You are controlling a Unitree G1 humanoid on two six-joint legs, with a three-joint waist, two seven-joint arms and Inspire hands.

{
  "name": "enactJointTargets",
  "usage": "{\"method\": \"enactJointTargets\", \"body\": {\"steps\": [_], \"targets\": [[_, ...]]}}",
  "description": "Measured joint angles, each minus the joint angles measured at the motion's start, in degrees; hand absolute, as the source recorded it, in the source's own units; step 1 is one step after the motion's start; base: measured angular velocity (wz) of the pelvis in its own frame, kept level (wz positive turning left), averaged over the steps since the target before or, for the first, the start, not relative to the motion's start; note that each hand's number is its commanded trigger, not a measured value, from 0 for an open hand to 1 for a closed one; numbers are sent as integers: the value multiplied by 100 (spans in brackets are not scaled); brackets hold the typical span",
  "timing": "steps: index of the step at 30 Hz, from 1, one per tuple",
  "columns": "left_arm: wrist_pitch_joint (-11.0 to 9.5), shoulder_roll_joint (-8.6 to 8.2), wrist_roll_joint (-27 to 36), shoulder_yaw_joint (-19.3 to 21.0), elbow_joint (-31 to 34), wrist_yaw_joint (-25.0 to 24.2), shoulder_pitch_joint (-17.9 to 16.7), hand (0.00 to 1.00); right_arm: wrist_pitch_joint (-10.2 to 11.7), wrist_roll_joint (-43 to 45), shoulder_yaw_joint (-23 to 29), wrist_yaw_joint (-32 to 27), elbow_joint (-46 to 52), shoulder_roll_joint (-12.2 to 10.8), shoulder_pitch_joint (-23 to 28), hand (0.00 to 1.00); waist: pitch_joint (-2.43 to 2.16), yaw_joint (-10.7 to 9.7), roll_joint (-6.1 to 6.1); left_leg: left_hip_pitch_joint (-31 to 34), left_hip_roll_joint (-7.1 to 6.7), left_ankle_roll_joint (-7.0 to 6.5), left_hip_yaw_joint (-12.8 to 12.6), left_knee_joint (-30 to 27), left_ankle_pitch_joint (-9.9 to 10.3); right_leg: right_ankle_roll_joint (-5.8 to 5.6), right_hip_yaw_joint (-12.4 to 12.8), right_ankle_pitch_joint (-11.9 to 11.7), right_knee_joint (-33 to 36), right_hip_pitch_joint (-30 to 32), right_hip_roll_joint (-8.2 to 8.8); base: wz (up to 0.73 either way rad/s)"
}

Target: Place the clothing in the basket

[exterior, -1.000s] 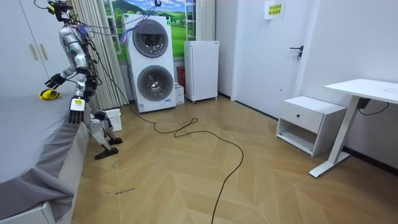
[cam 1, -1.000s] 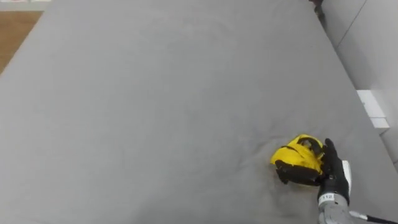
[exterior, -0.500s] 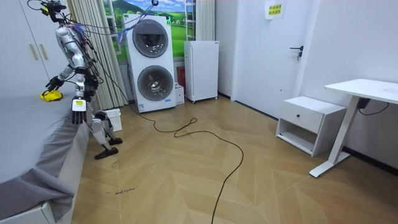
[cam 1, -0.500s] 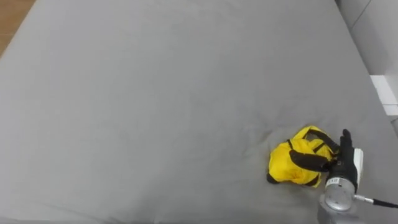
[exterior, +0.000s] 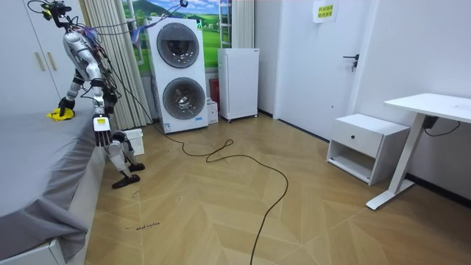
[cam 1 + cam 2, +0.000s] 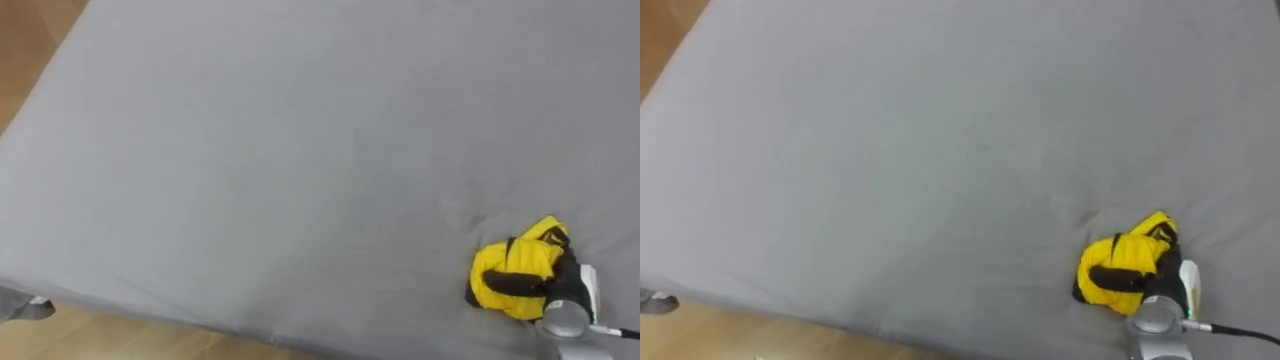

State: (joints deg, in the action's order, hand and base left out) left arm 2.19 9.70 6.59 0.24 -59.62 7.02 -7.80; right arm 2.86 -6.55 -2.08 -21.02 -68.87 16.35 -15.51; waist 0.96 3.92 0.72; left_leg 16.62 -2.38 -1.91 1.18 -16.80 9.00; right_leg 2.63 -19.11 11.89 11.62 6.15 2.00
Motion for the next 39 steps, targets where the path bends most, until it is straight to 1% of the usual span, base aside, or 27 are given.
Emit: {"method": "enactJointTargets", "body": {"steps": [1, 3, 6, 9, 11, 14, 16, 17, 19, 20, 21, 22, 23, 24, 25, 27, 28, 30, 31, 32, 33, 34, 35, 36, 37, 38, 39], "targets": [[9, 8, 1, -9, 5, 0, -1, 0, -7, 3, -26, 0, -15, 36, 10, 100, 6, -1, 10, 2, -4, -2, 12, -7, -1, 0, -13, 0, -3, -11, -1, 19], [34, 41, 2, -70, 124, 1, 23, 0, -42, 12, -75, 0, -27, 161, 58, 100, 12, -28, 23, 88, -13, -6, 66, -70, -3, 0, -154, 0, -8, -10, 2, 25], [35, 51, 6, -242, 141, -2, 99, 0, -51, 7, -114, 5, -81, 156, 75, 100, 10, 21, 29, 94, -4, -11, 62, -80, -9, -1, -153, 0, -7, -6, -4, 4], [34, 48, 4, -284, 140, -43, 198, 0, -55, -61, -113, 94, -209, 182, 70, 100, 7, 91, 34, 100, 3, 2, 59, -74, -17, -1, -154, 0, -9, -1, 0, -1], [30, 48, 4, -284, 140, -49, 228, 0, -112, -168, -114, 139, -256, 184, 70, 100, -5, 116, 45, 88, 3, 7, 58, -63, -32, -1, -159, 0, -8, -3, 0, 0], [30, 48, 40, -284, 137, -49, 219, 0, -128, -278, -90, 232, -305, 188, 79, 100, -33, 104, 56, 58, 0, 11, 43, -33, -47, -1, -139, 0, -8, -8, -8, 0], [27, 49, 75, -284, 82, -48, 220, 0, -134, -405, -88, 247, -296, 188, 58, 100, -38, 97, 57, 16, -9, 12, 51, -24, -50, -1, -135, 0, -7, -41, -9, -2], [25, 49, 72, -286, 48, -47, 219, 0, -134, -513, -50, 245, -285, 188, 119, 100, -50, 71, 35, -46, -14, 7, 36, 24, -62, -1, -85, 0, -6, -67, 3, -6], [17, 50, 60, -273, 29, -45, 186, 0, -147, -680, 40, 288, -226, 170, 194, 100, -57, 79, -9, -229, -24, -6, -29, 174, -116, -7, 34, 4, -9, -162, 3, -10], [3, 50, 53, -269, -2, -44, 175, 0, -166, -726, 105, 312, -214, 147, 238, 100, -57, 79, -29, -343, -28, -13, -66, 251, -130, -12, 94, 7, -14, -231, 8, -17], [-9, 62, 33, -267, -14, -41, 170, 0, -166, -751, 112, 324, -208, 118, 269, 100, -62, 68, -73, -398, -33, -15, -122, 275, -131, -45, 144, 26, -17, -260, 23, -20], [-12, 63, 8, -254, -31, -38, 164, 0, -167, -760, 120, 342, -204, 105, 282, 100, -57, 70, -94, -441, -29, -18, -170, 305, -134, -54, 180, 32, -26, -282, 32, -25], [-12, 64, 1, -207, -37, -34, 160, 0, -172, -778, 136, 383, -178, 81, 337, 100, -60, 59, -153, -531, -21, -27, -303, 360, -151, -61, 237, 36, -95, -340, 58, -28], [-15, 63, -1, -135, 4, -34, 109, 0, -225, -774, 248, 437, -58, 64, 427, 100, -57, 34, -208, -624, -16, -27, -372, 369, -151, -61, 320, 36, -98, -403, 65, -29], [-17, 64, -10, -74, 50, -35, 91, 0, -269, -778, 326, 456, 66, 59, 504, 100, -66, 17, -239, -662, -14, -27, -415, 369, -150, -66, 347, 39, -105, -427, 70, -26], [-27, 85, -125, 151, 206, -31, -46, 0, -312, -891, 598, 460, 717, 62, 846, 100, -69, -122, -379, -832, -8, -28, -605, 411, -147, -88, 536, 54, -138, -516, 69, -26], [-28, 88, -142, 194, 238, -22, -84, 0, -310, -889, 638, 457, 881, 72, 931, 100, -79, -171, -409, -875, -9, -29, -624, 434, -147, -94, 588, 60, -165, -537, 66, -25], [-25, 94, -263, 198, 243, -1, -117, 0, -303, -893, 859, 413, 1430, 115, 1235, 100, -120, -284, -489, -1028, -4, -44, -761, 518, -136, -95, 888, 60, -184, -596, 39, -31], [-25, 95, -289, 199, 243, 2, -120, 0, -304, -899, 901, 396, 1528, 124, 1280, 100, -121, -320, -500, -1068, 0, -49, -797, 537, -132, -99, 945, 57, -182, -609, 35, -41], [-22, 96, -327, 200, 244, 7, -130, 0, -303, -905, 1019, 368, 1699, 128, 1352, 100, -120, -375, -507, -1173, 54, -69, -935, 595, -115, -110, 1064, 47, -177, -646, 27, -50], [-11, 101, -396, 201, 245, 7, -132, 0, -304, -904, 1111, 347, 1812, 130, 1393, 100, -119, -408, -504, -1254, 73, -72, -1070, 623, -96, -116, 1141, 25, -177, -669, -9, -53], [-9, 107, -416, 201, 246, 7, -126, 0, -304, -901, 1143, 344, 1857, 130, 1410, 100, -119, -442, -505, -1287, 74, -72, -1117, 629, -92, -119, 1180, 14, -179, -682, -10, -48], [79, 111, -477, 214, 241, 17, -122, 0, -310, -874, 1184, 342, 1952, 130, 1465, 100, -115, -553, -496, -1363, 81, -78, -1231, 660, -79, -128, 1299, -3, -178, -727, -18, -44], [206, 110, -512, 289, 222, 14, -155, 0, -335, -842, 1232, 347, 2106, 127, 1563, 100, -109, -597, -477, -1454, 118, -82, -1345, 714, -57, -130, 1425, -4, -171, -727, -33, -47], [239, 111, -530, 324, 225, 9, -183, 0, -363, -836, 1251, 346, 2213, 128, 1629, 100, -102, -607, -465, -1488, 135, -80, -1392, 730, -39, -130, 1464, -15, -167, -729, -42, -53], [290, 114, -609, 381, 223, 7, -231, 0, -382, -826, 1258, 345, 2380, 128, 1733, 100, -88, -649, -448, -1529, 166, -77, -1483, 740, -12, -130, 1554, -36, -164, -730, -49, -45], [368, 111, -617, 411, 222, 21, -259, 0, -394, -828, 1276, 351, 2517, 124, 1808, 100, -80, -724, -436, -1553, 174, -76, -1526, 747, -9, -131, 1623, -52, -166, -726, -54, -35]]}}
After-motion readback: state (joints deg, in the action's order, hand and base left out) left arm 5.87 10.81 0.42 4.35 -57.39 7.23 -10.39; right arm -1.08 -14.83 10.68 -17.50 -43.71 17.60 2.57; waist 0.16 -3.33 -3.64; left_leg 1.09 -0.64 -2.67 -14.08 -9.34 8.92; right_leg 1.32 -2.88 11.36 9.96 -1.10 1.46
